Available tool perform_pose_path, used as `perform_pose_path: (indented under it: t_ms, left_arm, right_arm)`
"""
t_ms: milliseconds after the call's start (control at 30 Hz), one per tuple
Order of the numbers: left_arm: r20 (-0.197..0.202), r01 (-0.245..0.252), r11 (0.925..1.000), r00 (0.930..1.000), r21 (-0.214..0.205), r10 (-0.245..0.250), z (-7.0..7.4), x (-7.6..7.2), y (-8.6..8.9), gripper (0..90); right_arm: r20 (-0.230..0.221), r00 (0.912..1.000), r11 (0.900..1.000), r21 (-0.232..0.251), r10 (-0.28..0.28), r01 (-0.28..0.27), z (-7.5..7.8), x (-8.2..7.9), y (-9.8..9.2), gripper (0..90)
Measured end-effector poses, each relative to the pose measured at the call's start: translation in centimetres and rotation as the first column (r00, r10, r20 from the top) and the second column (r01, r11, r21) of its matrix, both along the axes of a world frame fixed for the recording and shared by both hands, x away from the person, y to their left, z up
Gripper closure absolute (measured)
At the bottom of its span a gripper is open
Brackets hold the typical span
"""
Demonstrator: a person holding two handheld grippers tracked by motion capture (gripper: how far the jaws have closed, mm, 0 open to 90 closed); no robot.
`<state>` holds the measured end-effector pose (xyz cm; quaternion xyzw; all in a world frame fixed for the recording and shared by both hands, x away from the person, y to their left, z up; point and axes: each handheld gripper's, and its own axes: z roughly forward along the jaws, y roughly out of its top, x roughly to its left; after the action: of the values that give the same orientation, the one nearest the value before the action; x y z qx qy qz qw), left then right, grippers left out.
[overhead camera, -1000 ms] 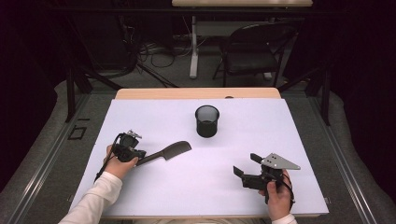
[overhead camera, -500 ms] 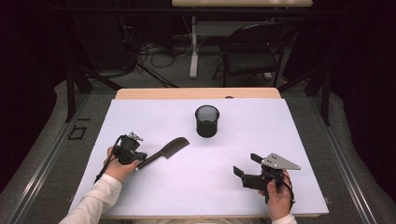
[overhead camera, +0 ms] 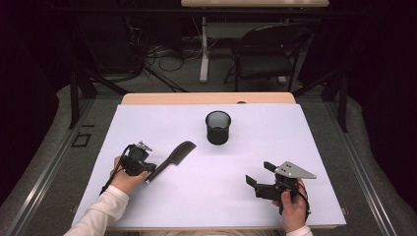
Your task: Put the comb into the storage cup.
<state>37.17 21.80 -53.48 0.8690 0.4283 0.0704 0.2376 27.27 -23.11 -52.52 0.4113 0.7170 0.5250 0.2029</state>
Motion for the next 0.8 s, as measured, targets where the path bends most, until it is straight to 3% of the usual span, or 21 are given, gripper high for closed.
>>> perform_pose_path:
  t_ms: [333,800]
  left_arm:
    - [0.005,-0.016,0.9998,0.9999,-0.01,0.016,0.35,0.08,0.25,89.5]
    - [0.009,-0.041,0.9986,0.9991,-0.035,0.041,0.99,0.19,0.43,73.2]
  right_arm:
    - [-0.001,1.0,1.0,-0.002,-0.001,0.001,0.01,-0.01,-0.01,13.9]
    - [-0.001,1.0,1.0,-0.004,0.003,-0.003,-0.03,0.01,0.04,13.9]
